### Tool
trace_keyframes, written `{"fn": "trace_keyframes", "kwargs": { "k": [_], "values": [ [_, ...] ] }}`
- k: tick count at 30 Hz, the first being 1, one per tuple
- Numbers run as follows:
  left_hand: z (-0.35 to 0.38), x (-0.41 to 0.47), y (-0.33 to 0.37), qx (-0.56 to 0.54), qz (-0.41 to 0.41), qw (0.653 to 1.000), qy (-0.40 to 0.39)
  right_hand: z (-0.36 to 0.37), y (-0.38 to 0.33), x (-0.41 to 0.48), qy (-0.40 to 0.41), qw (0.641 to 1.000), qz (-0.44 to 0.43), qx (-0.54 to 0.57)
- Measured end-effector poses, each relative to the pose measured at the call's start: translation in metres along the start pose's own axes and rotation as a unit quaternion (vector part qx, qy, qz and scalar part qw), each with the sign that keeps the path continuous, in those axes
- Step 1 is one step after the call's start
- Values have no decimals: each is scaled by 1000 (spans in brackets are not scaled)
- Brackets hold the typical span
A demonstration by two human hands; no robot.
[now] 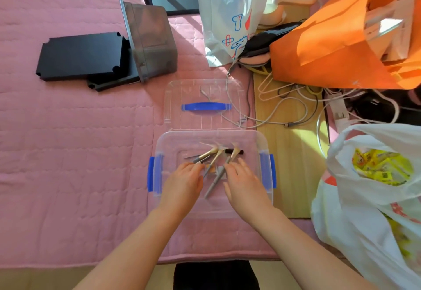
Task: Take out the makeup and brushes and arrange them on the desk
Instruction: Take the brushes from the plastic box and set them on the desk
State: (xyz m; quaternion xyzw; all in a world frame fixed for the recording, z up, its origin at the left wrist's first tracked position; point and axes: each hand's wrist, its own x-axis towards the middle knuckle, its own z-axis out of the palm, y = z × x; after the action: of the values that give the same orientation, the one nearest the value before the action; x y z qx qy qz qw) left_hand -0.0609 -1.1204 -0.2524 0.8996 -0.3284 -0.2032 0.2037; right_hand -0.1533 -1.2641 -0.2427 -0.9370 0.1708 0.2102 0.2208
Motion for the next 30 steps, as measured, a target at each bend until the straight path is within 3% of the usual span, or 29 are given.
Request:
{"fn": "trace_keyframes", "kwargs": {
  "k": [5,9,16,24,30],
  "values": [
    [23,15,-9,65,6,995,-71,10,6,12,-89,995,32,-15],
    [38,36,-12,134,18,986,-99,16,5,28,-108,992,66,-25],
    [61,53,-20,176,-99,974,-104,33,6,44,-95,983,144,-65],
    [75,56,-22,199,-52,974,-99,50,11,58,-31,981,170,-86],
    [83,61,-24,173,-45,980,-83,46,7,58,60,960,195,-190]
  ]
}}
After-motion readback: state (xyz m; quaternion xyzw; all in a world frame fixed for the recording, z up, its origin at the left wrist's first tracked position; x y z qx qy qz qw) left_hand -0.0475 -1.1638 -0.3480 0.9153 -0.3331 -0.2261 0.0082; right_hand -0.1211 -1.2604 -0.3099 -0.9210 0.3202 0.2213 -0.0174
